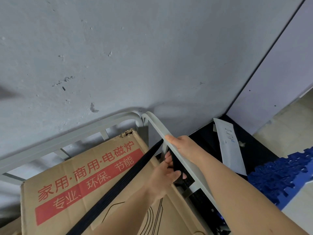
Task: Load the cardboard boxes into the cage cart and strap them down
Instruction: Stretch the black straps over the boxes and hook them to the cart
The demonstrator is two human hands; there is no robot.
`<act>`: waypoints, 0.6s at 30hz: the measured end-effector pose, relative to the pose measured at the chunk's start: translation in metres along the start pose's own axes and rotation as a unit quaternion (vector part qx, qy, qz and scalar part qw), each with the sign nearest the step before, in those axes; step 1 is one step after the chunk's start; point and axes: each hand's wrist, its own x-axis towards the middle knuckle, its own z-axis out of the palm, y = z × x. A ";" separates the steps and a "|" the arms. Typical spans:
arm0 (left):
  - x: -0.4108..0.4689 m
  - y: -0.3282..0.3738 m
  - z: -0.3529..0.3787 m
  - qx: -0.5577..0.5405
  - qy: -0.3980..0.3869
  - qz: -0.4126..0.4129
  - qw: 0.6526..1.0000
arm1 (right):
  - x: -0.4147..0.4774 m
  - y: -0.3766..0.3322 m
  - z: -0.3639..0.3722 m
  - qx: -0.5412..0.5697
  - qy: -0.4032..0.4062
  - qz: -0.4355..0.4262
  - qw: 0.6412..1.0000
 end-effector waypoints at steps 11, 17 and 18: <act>-0.134 0.022 -0.021 -0.103 0.039 -0.080 0.991 | -0.014 -0.002 0.013 -0.259 0.168 -0.114 0.944; -0.242 -0.019 -0.065 0.025 0.141 -0.193 0.971 | -0.053 0.027 0.028 -0.448 0.205 -0.110 0.863; -0.258 -0.019 -0.066 0.036 0.157 -0.199 0.967 | -0.063 0.035 0.029 -0.468 0.211 -0.113 0.851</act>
